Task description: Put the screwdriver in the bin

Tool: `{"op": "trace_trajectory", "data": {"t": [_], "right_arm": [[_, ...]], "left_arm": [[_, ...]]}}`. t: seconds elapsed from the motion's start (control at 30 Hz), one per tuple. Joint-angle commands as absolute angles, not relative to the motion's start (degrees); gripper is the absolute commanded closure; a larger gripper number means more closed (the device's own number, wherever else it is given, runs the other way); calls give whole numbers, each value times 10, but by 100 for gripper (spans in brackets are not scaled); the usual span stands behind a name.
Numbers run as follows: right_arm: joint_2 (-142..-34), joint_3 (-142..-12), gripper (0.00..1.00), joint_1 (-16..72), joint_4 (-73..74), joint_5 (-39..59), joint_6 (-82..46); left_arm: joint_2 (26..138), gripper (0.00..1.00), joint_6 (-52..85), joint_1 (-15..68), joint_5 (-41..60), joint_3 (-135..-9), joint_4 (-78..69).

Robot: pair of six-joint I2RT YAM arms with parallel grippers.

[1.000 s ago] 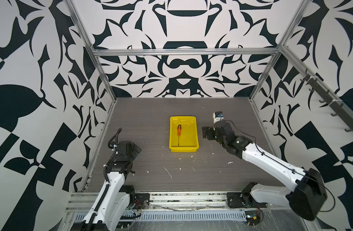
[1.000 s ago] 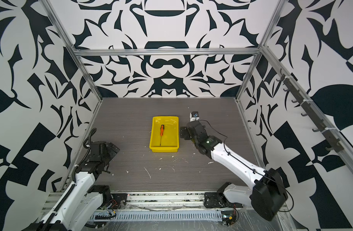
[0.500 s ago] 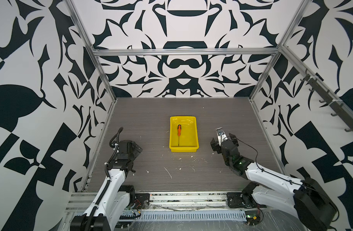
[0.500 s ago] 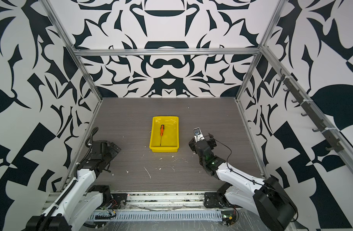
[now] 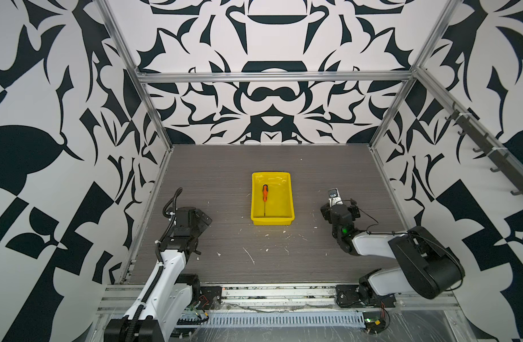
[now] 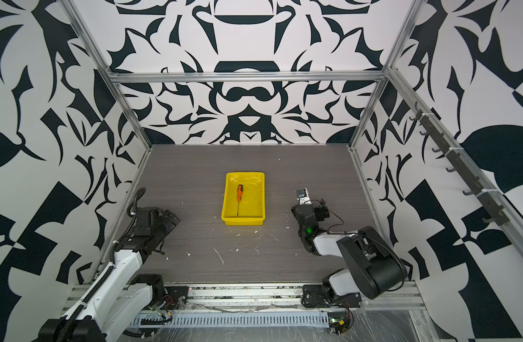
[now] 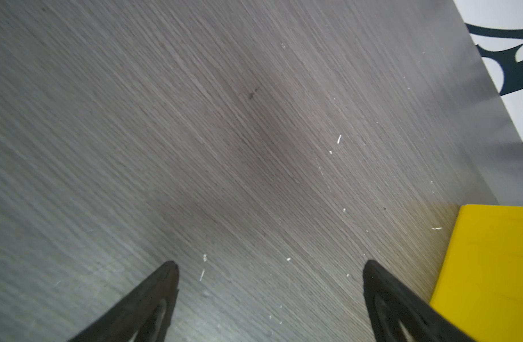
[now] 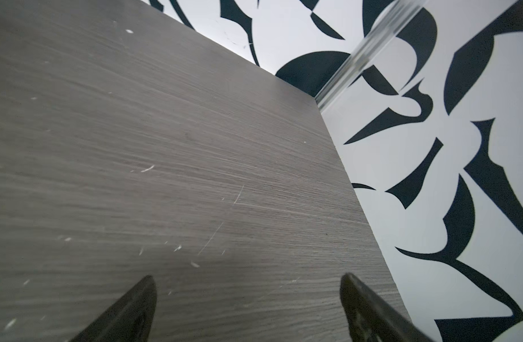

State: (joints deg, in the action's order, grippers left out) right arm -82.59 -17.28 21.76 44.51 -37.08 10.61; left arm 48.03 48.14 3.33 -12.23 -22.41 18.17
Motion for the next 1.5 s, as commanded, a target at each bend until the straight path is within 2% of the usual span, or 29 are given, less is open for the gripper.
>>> {"op": "trace_trajectory", "data": {"t": [0.0, 0.1, 0.2, 0.33, 0.4, 0.5, 0.6, 0.7, 0.83, 1.03, 1.2, 1.37, 1.47], "right_arm": [[-843, -206, 0, 189, 509, -356, 75], [-870, -194, 1, 166, 560, -302, 70], [-867, -190, 0, 159, 558, -319, 53], [-867, -180, 1, 120, 565, -267, 16], [-909, -186, 0, 88, 586, -261, -12], [-890, -194, 1, 84, 542, -255, -28], [-898, -191, 0, 85, 562, -260, -16], [-895, -194, 0, 85, 550, -249, -12], [-896, -195, 0, 85, 549, -246, -11], [-895, -193, 0, 85, 551, -247, -12], [-896, -196, 0, 85, 548, -243, -9], [-896, -196, 0, 85, 546, -240, -9], [-896, -196, 0, 84, 548, -241, -9]], "left_arm": [[481, 0, 484, 32, -111, -231, 166], [487, 0, 465, 32, -91, -238, 156], [486, 0, 461, 32, -82, -232, 149], [471, 0, 446, 32, -108, -237, 160], [455, 0, 431, 32, -125, -233, 153], [429, 0, 404, 32, -148, -218, 101], [417, 0, 369, 32, -192, -226, 51], [430, 0, 281, 32, -242, -217, -43], [467, 0, 159, 32, -302, -188, -158], [571, 0, 13, 32, -239, -142, -345], [716, 0, 14, 30, -239, -145, -471], [760, 0, 41, -1, -156, -142, -530], [838, 0, 64, -11, -161, -127, -636]]}}
